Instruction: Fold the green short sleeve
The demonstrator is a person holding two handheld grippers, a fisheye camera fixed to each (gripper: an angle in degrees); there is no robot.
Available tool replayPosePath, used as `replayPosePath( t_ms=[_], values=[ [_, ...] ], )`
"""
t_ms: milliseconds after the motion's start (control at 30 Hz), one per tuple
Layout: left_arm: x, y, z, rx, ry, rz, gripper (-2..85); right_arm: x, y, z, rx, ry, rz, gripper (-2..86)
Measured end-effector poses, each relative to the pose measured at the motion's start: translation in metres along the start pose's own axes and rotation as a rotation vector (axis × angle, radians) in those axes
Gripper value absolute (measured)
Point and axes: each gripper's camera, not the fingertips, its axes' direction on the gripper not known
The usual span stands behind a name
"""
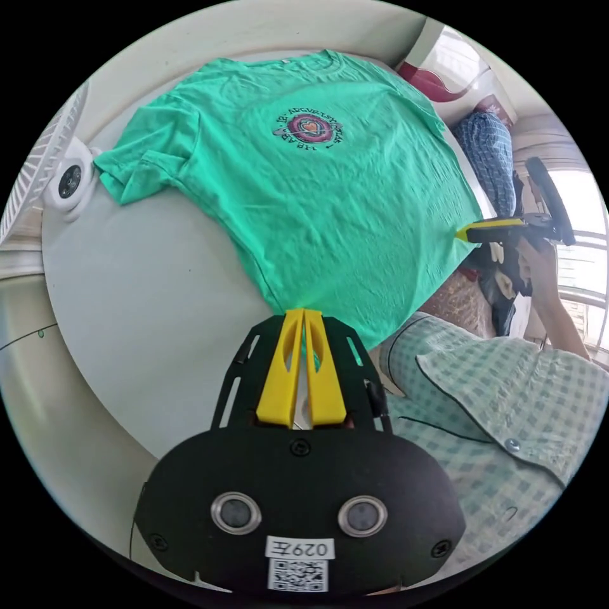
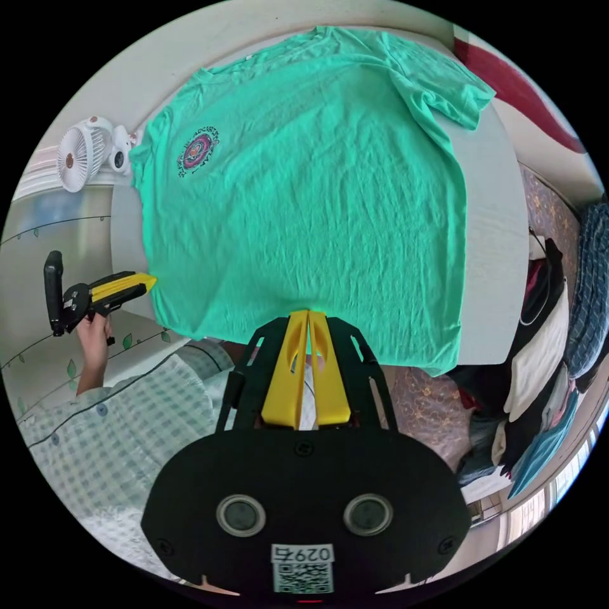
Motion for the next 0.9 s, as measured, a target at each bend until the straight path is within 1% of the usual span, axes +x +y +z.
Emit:
replayPosePath(
  t_ms=[67,167,233,267,367,433,500,567,667,700,733,767,833,900],
  values=[
    [-0.009,-0.008,-0.003,0.025,-0.025,-0.023,-1.0,-0.003,0.001,0.0,0.03,0.011,-0.012,-0.5],
    [-0.019,-0.017,-0.01,0.029,-0.124,-0.072,-1.0,-0.003,0.0,0.0,0.042,-0.001,-0.021,-0.5],
    [-0.02,-0.012,-0.024,0.075,-0.153,-0.083,-1.0,0.0,0.01,-0.01,0.111,0.023,-0.004,-0.5],
    [-0.019,-0.005,-0.032,0.112,-0.127,-0.08,-1.0,0.005,0.022,-0.019,0.175,0.071,0.027,-0.5],
    [-0.009,0.013,-0.038,0.138,-0.013,-0.048,-1.0,0.034,0.05,-0.025,0.162,0.186,0.135,-0.5],
    [0.002,0.02,-0.031,0.126,0.025,-0.028,-1.0,0.06,0.068,-0.023,0.144,0.173,0.194,-0.5],
    [0.021,0.019,-0.014,0.09,0.024,0.01,-1.0,0.092,0.086,-0.016,0.129,0.047,0.256,-0.5],
    [0.032,0.011,0.003,0.037,-0.001,0.03,-1.0,0.107,0.092,-0.011,0.13,-0.028,0.266,-0.5],
    [0.05,0.001,0.033,-0.073,0.014,0.064,-1.0,0.118,0.093,-0.009,0.111,0.0,0.245,-0.5],
    [0.058,0.003,0.042,-0.096,-0.009,0.073,-1.0,0.124,0.093,-0.011,0.085,-0.002,0.242,-0.5],
    [0.062,0.006,0.04,-0.066,-0.029,0.07,-1.0,0.127,0.093,-0.012,0.069,0.002,0.248,-0.5],
    [0.068,0.011,0.041,-0.075,-0.07,0.066,-1.0,0.135,0.094,-0.014,0.038,0.02,0.265,-0.5],
    [0.074,0.018,0.042,-0.107,-0.04,0.058,-1.0,0.146,0.097,-0.017,-0.001,0.03,0.281,-0.5],
    [0.075,0.024,0.046,-0.199,0.073,0.0,-1.0,0.156,0.098,-0.024,-0.023,0.062,0.268,-0.5]
  ],
)
